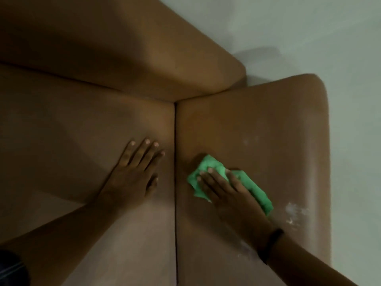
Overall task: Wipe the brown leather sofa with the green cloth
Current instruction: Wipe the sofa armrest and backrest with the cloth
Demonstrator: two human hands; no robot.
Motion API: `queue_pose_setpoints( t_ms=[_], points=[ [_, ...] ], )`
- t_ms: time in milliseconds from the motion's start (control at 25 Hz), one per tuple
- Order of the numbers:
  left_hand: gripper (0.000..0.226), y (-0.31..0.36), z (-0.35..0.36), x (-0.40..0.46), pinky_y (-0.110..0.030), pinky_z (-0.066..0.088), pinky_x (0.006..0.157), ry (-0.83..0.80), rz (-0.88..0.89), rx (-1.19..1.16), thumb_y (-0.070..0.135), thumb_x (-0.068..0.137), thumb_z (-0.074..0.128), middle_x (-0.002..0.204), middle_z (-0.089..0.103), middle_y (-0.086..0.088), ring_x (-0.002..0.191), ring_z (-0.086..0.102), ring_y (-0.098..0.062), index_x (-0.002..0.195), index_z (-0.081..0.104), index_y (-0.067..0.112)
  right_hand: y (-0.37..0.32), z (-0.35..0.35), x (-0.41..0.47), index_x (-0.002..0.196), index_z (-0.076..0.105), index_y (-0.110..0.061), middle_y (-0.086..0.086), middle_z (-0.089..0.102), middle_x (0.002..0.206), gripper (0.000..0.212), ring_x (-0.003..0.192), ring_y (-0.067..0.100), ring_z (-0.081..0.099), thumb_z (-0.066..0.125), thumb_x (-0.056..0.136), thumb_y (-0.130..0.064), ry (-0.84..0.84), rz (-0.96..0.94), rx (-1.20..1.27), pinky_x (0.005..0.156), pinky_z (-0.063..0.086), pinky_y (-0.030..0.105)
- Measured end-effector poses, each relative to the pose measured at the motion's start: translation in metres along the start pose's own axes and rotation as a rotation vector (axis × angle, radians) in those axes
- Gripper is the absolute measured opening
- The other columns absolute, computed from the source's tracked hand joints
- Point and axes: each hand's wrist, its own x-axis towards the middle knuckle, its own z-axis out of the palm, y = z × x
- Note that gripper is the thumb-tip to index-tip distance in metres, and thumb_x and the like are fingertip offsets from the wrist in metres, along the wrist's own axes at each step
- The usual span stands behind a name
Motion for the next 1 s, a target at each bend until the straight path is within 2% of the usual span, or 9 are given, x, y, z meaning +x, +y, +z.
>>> queue_pose_setpoints(
  t_ms=[80,200,280,400,520,640,760,880,1000],
  points=[
    [0.079,0.001,0.001,0.001,-0.065,0.012,0.138,0.006,-0.008,0.006,0.047,0.100,0.048,0.180,0.032,-0.017,0.169,0.027,-0.041,0.171,0.040,0.014,0.027,0.008,0.001,0.169,0.030,-0.017,0.007,0.035,0.173,0.070,0.162,0.033,0.026,0.051,0.104,-0.034,0.052,0.071,0.085,0.130,0.015,0.061],
    [0.078,-0.001,0.005,0.002,-0.066,0.010,0.138,0.026,-0.006,0.028,0.048,0.101,0.045,0.179,0.034,-0.019,0.167,0.028,-0.043,0.171,0.040,0.013,0.071,-0.003,0.068,0.171,0.024,-0.023,0.010,0.027,0.177,0.068,0.165,0.037,0.012,0.043,0.110,-0.047,0.124,0.306,0.139,0.130,0.004,0.063],
    [0.078,-0.002,0.008,-0.001,-0.066,0.008,0.138,0.031,0.013,0.043,0.049,0.102,0.044,0.180,0.033,-0.020,0.168,0.026,-0.043,0.171,0.038,0.014,0.063,0.000,0.084,0.172,0.017,-0.024,0.011,0.020,0.178,0.067,0.166,0.037,0.004,0.033,0.112,-0.050,0.107,0.313,0.143,0.131,0.003,0.062],
    [0.076,0.000,0.003,-0.001,-0.063,0.008,0.139,0.027,0.009,0.043,0.050,0.102,0.043,0.179,0.034,-0.018,0.168,0.026,-0.041,0.169,0.041,0.014,0.047,0.009,0.034,0.173,0.010,-0.025,0.009,0.016,0.179,0.066,0.167,0.032,0.004,0.025,0.114,-0.050,0.085,0.211,0.095,0.131,0.003,0.058],
    [0.076,-0.001,-0.008,-0.004,-0.061,0.011,0.139,0.044,0.000,0.036,0.051,0.101,0.042,0.178,0.036,-0.018,0.168,0.028,-0.041,0.168,0.045,0.014,0.080,-0.003,0.005,0.172,0.019,-0.029,0.008,0.028,0.176,0.066,0.166,0.033,0.012,0.028,0.111,-0.053,0.120,0.342,0.130,0.130,0.009,0.062],
    [0.077,0.002,-0.001,-0.005,-0.062,0.012,0.138,0.074,0.000,0.055,0.052,0.100,0.043,0.177,0.038,-0.020,0.166,0.030,-0.042,0.166,0.046,0.014,0.123,-0.019,0.036,0.172,0.015,-0.027,0.014,0.022,0.177,0.067,0.165,0.038,0.008,0.023,0.113,-0.057,0.105,0.439,0.088,0.130,0.010,0.066],
    [0.077,0.001,0.004,-0.004,-0.062,0.012,0.138,0.093,0.016,0.052,0.052,0.100,0.043,0.176,0.039,-0.021,0.165,0.031,-0.043,0.166,0.046,0.013,0.091,-0.015,0.042,0.173,0.013,-0.025,0.014,0.016,0.179,0.070,0.166,0.037,0.007,0.019,0.112,-0.058,0.076,0.342,0.110,0.130,0.010,0.063],
    [0.077,0.003,-0.003,-0.004,-0.060,0.012,0.138,0.080,0.014,0.063,0.052,0.100,0.044,0.176,0.039,-0.021,0.165,0.032,-0.043,0.166,0.047,0.012,0.053,-0.001,-0.017,0.173,0.015,-0.027,0.009,0.019,0.179,0.067,0.166,0.032,0.010,0.021,0.112,-0.055,0.043,0.180,0.103,0.130,0.013,0.059],
    [0.076,0.006,-0.009,-0.008,-0.061,0.014,0.137,0.078,-0.002,0.064,0.051,0.101,0.043,0.176,0.039,-0.021,0.165,0.033,-0.044,0.166,0.047,0.012,0.072,-0.003,-0.017,0.172,0.015,-0.028,0.009,0.025,0.177,0.065,0.166,0.030,0.009,0.020,0.113,-0.053,0.063,0.348,0.128,0.130,0.011,0.058]
  ],
)
